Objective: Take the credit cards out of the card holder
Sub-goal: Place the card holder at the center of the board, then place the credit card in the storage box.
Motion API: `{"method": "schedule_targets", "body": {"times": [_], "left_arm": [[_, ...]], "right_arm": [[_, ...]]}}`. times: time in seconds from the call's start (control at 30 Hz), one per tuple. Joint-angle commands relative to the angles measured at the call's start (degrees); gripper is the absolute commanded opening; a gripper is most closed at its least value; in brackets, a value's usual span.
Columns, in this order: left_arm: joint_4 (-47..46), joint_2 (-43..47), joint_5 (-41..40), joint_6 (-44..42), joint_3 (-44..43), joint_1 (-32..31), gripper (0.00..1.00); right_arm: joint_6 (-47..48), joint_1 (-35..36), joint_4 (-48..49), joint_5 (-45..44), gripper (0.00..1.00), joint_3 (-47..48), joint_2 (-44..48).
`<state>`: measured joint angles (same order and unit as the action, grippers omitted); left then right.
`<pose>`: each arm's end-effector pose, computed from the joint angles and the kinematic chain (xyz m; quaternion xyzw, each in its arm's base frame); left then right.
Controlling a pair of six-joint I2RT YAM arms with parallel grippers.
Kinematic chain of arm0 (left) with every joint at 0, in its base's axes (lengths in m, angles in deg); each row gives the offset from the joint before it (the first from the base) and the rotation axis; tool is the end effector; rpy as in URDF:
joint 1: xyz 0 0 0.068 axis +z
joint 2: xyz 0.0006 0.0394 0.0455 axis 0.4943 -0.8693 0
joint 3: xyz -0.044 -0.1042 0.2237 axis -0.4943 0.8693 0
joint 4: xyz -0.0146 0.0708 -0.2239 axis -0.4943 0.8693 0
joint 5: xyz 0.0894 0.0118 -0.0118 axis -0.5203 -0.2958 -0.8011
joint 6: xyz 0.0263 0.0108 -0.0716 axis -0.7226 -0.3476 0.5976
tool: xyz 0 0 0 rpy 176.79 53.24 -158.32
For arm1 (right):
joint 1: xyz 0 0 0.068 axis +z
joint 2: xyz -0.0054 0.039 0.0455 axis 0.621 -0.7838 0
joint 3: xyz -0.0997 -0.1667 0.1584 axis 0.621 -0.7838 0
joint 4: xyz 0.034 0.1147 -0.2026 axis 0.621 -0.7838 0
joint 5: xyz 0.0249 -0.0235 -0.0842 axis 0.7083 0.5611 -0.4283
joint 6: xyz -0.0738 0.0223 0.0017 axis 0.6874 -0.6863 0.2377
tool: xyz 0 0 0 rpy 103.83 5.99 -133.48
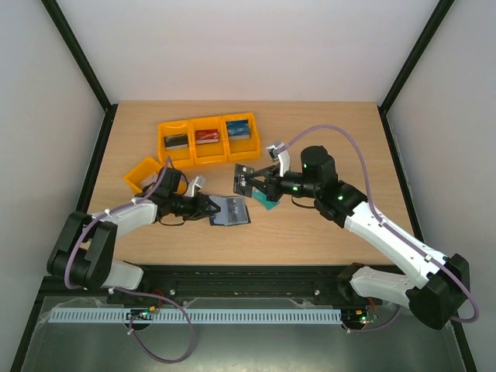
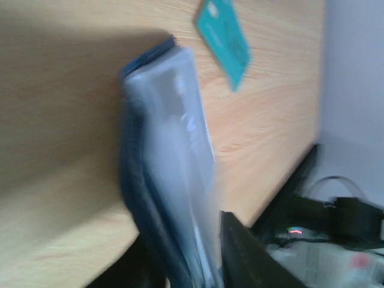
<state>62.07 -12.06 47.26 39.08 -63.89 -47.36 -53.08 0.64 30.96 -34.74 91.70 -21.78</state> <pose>0.2206 -0.1236 0.1456 0.0330 0.8555 -0.5016 0.1241 0.1709 0.1929 0.3193 -0.3248 0.7002 0.5212 0.3641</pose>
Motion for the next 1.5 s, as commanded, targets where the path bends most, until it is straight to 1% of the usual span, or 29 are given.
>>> {"method": "schedule_targets", "body": {"times": [0.0, 0.1, 0.2, 0.27, 0.3, 0.33, 0.4, 0.47, 0.5, 0.57, 0.63, 0.67, 0.73, 0.87, 0.9, 0.93, 1.03, 1.07, 1.1, 1.17, 1.27, 1.33, 1.4, 1.47], "left_arm": [[9.3, 0.6, -17.6, -7.3, -4.7, 0.4, 0.35], [11.5, 3.5, -20.3, -11.0, -7.3, 1.6, 0.62], [14.6, 6.4, -21.9, -14.3, -9.5, 3.0, 0.79], [16.8, 8.0, -21.0, -16.0, -11.3, 4.4, 0.85], [17.9, 8.7, -20.1, -17.0, -12.4, 5.0, 0.86], [18.9, 9.7, -18.4, -18.3, -13.7, 5.8, 0.87], [21.0, 11.4, -12.0, -20.6, -15.9, 7.5, 0.87], [24.3, 13.2, -3.4, -24.5, -18.6, 8.9, 0.86], [27.3, 13.9, 0.7, -27.8, -20.6, 9.4, 0.84], [36.9, 14.4, 6.8, -37.0, -26.4, 9.6, 0.81], [46.9, 14.6, 10.7, -47.1, -32.4, 9.6, 0.77], [50.7, 14.7, 12.0, -50.7, -35.0, 9.6, 0.74], [54.6, 15.2, 14.1, -54.2, -39.2, 9.6, 0.68], [55.8, 15.1, 19.4, -54.6, -43.5, 9.5, 0.52], [55.7, 14.8, 20.1, -54.6, -44.0, 9.5, 0.48], [55.7, 14.5, 20.6, -54.7, -44.4, 9.4, 0.48], [57.4, 13.6, 22.6, -57.5, -45.7, 8.3, 0.49], [58.1, 13.3, 22.8, -58.4, -46.0, 7.8, 0.5], [57.8, 13.1, 22.7, -58.8, -46.1, 7.2, 0.54], [56.5, 12.5, 22.2, -58.0, -45.9, 5.9, 0.6], [53.1, 11.3, 20.6, -54.1, -46.2, 3.6, 0.61], [51.4, 10.7, 18.0, -52.1, -46.5, 2.7, 0.57], [50.0, 10.1, 16.7, -50.5, -45.9, 2.2, 0.47], [48.6, 9.6, 17.3, -49.1, -45.0, 1.8, 0.36]], "right_arm": [[0.5, 0.1, -1.7, 0.0, 0.02, 3.4, -0.7], [0.9, 0.0, -2.3, 0.1, 0.02, 4.3, -1.2], [1.5, 0.0, -3.3, 0.3, 0.02, 5.6, -2.0], [2.0, 0.0, -4.4, 0.3, 0.02, 6.9, -2.4], [2.3, 0.1, -5.0, 0.2, 0.02, 7.5, -2.5], [2.6, 0.1, -5.4, 0.2, 0.02, 7.9, -2.5], [3.2, 0.1, -6.1, 0.6, 0.01, 8.1, -2.2], [3.7, 0.1, -6.2, 1.6, 0.02, 8.3, -1.9], [4.0, 0.1, -6.2, 2.3, 0.02, 8.5, -1.7], [5.5, 0.0, -6.9, 3.7, 0.02, 9.1, -1.6], [7.4, 0.1, -7.2, 6.3, 0.02, 9.8, -1.9], [8.2, 0.1, -6.8, 8.1, 0.02, 9.9, -2.1], [9.2, 0.1, -5.0, 12.1, 0.02, 9.9, -1.9], [9.6, 0.1, 0.6, 17.8, 0.02, 9.9, -2.4], [8.9, 0.1, 2.5, 18.7, 0.02, 9.7, -2.9], [8.2, 0.1, 4.2, 19.6, 0.02, 9.8, -3.7], [6.8, 0.1, 6.7, 21.1, 0.02, 11.0, -6.3], [6.0, 0.1, 8.0, 21.4, 0.02, 11.3, -7.0], [5.0, 0.1, 9.5, 22.0, 0.02, 11.4, -7.7], [2.2, 0.2, 14.8, 23.2, 0.02, 11.0, -9.0], [0.1, 0.5, 17.5, 23.6, 0.02, 11.3, -11.0], [-0.2, 0.7, 18.0, 23.7, 0.02, 12.0, -12.0], [-0.2, 1.0, 18.2, 23.8, 0.02, 12.5, -12.6], [-0.2, 1.1, 17.9, 23.8, 0.02, 13.1, -13.3]]}}
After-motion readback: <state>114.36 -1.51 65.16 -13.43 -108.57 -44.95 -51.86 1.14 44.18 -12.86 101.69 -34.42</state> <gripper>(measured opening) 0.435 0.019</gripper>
